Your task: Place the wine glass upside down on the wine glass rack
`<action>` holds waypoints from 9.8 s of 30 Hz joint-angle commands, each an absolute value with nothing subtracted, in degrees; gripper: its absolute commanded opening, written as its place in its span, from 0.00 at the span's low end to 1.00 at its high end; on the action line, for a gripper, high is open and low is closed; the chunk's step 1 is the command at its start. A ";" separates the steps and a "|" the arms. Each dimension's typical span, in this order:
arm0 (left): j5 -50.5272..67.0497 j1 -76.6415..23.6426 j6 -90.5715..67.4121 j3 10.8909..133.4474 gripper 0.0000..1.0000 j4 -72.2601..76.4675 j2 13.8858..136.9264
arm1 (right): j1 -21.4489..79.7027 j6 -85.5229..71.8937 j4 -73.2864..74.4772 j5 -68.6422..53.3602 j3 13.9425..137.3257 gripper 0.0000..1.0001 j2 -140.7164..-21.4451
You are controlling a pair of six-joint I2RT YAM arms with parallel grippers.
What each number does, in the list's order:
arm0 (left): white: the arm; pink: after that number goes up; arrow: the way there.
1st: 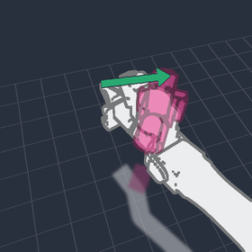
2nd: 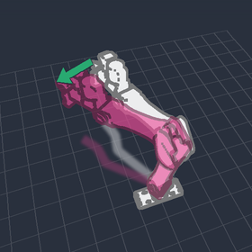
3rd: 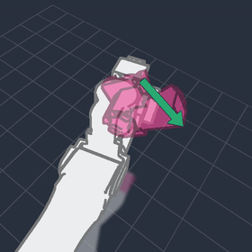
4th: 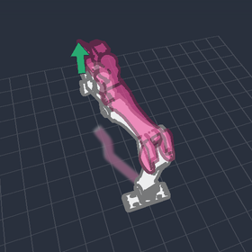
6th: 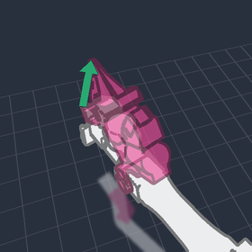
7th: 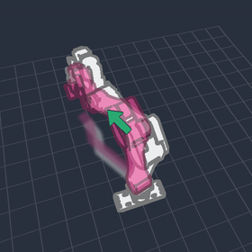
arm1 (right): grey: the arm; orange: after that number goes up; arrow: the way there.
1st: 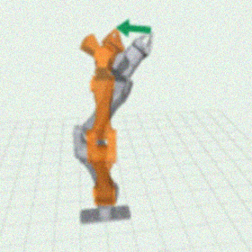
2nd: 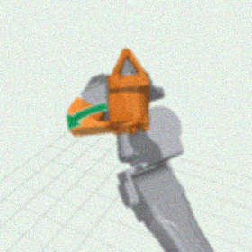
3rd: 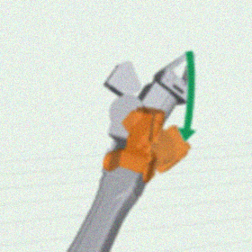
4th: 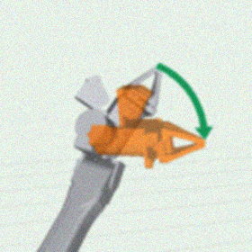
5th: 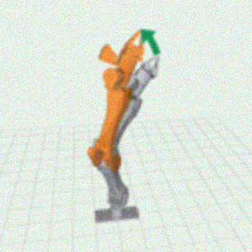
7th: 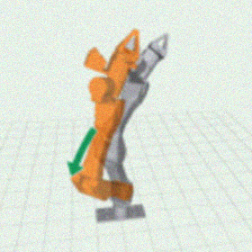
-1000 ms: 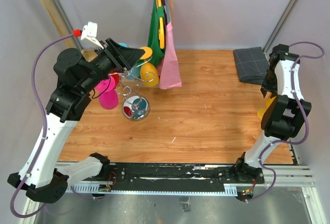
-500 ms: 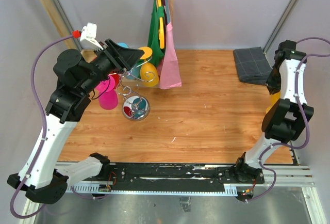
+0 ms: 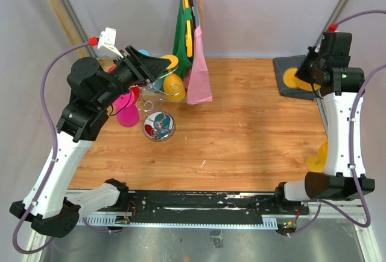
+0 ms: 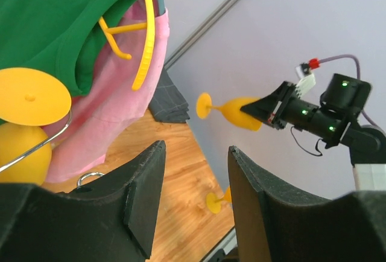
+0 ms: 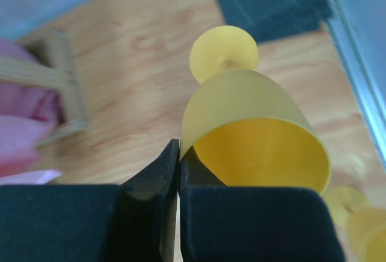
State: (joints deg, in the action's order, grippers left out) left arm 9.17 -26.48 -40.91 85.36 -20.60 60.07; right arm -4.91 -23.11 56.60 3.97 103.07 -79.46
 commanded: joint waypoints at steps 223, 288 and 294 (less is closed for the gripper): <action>30.96 -7.38 -72.19 58.53 0.00 -22.68 40.40 | 7.53 -104.85 -81.31 -52.63 94.17 0.65 -103.38; 26.35 -7.38 -69.89 57.17 0.00 -31.60 30.50 | 7.56 -105.46 -81.73 -52.03 92.71 0.66 -102.79; 28.22 -7.38 -68.09 55.76 0.00 -32.07 31.38 | 7.54 -105.45 -81.70 -52.02 92.48 0.66 -102.49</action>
